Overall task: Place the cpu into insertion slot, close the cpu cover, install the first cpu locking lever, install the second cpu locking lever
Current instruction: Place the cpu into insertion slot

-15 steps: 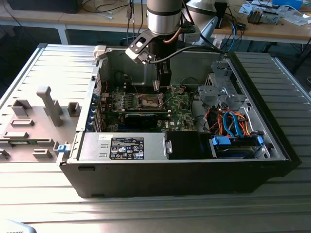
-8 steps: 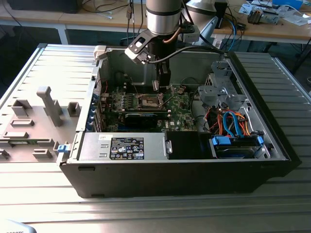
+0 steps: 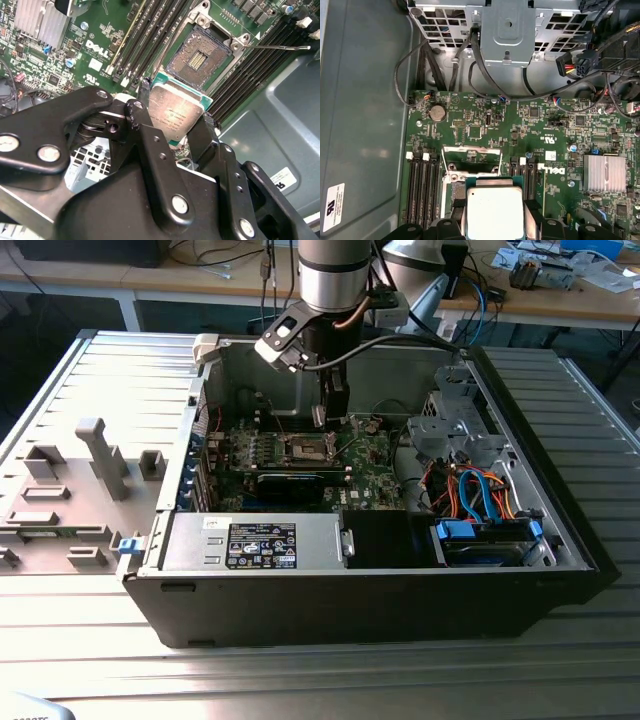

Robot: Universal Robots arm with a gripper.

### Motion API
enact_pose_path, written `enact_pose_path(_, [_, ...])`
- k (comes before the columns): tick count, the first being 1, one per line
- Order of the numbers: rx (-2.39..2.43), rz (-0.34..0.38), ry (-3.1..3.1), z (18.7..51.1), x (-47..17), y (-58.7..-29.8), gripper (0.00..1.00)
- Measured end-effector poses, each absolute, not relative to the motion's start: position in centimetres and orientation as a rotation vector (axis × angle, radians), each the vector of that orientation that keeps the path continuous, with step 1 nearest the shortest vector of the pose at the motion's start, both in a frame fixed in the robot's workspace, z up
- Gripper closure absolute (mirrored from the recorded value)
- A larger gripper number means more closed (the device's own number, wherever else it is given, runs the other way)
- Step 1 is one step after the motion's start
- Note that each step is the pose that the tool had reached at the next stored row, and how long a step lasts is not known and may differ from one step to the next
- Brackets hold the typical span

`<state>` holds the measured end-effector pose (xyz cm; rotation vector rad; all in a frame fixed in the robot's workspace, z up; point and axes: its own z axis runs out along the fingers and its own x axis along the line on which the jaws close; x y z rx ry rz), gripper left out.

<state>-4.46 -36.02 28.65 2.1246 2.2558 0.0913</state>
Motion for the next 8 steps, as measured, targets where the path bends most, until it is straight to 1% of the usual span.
enact_pose_path(8, [2.125,0.091,2.256,28.56,-4.66,-36.02,0.45])
